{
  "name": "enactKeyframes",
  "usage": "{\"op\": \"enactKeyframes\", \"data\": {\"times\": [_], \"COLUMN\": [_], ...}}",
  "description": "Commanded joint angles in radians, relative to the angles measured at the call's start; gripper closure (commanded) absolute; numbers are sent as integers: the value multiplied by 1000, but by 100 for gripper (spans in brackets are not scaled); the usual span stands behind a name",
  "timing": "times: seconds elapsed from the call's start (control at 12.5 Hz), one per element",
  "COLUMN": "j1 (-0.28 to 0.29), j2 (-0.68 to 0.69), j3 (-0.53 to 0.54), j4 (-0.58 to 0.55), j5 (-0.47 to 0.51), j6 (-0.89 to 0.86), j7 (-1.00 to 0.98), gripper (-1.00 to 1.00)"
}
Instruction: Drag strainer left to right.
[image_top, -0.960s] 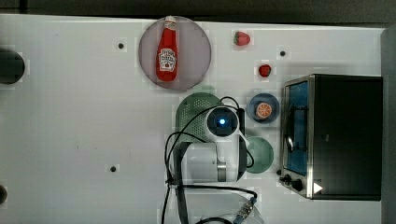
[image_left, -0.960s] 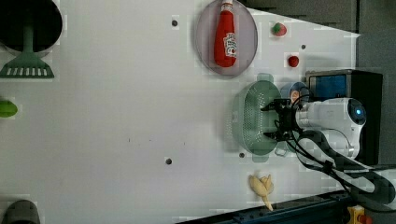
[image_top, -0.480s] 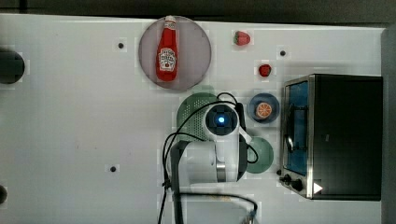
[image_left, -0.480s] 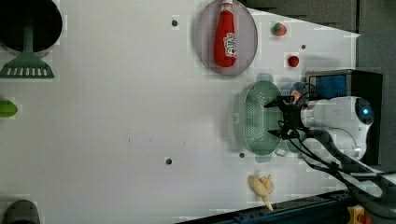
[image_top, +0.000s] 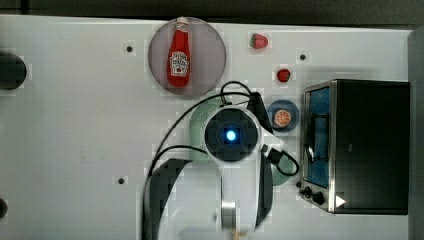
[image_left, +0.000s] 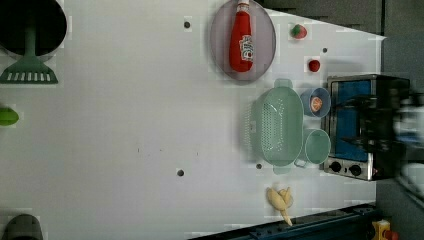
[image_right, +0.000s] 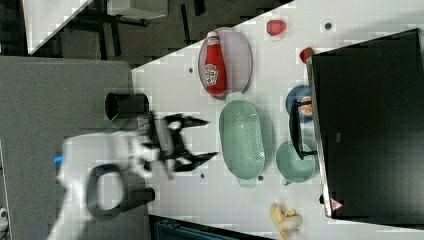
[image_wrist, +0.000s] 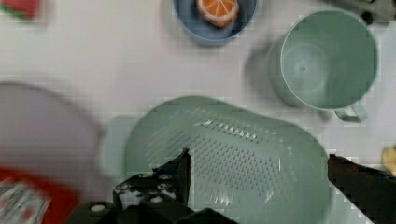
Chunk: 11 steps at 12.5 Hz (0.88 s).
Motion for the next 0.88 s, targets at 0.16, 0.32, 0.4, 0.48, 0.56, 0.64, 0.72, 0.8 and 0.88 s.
{"op": "enactKeyframes", "data": {"times": [0.16, 0.32, 0.4, 0.48, 0.56, 0.64, 0.72, 0.8, 0.88], "j1": [-3, -4, -4, -4, -3, -2, -3, -3, -3], "j2": [-184, -237, -249, -253, -254, -255, -256, -257, -256], "j3": [5, -3, -7, -9, -10, -9, -10, -15, -19], "j4": [149, 209, 231, 251, 264, 272, 273, 272, 272], "j5": [101, 104, 105, 107, 107, 116, 116, 116, 116], "j6": [-277, -426, -511, -568, -624, -663, -684, -689, -685], "j7": [-366, -394, -392, -393, -395, -395, -395, -395, -395], "gripper": [-100, -100, -100, -100, -100, -100, -100, -100, -100]}}
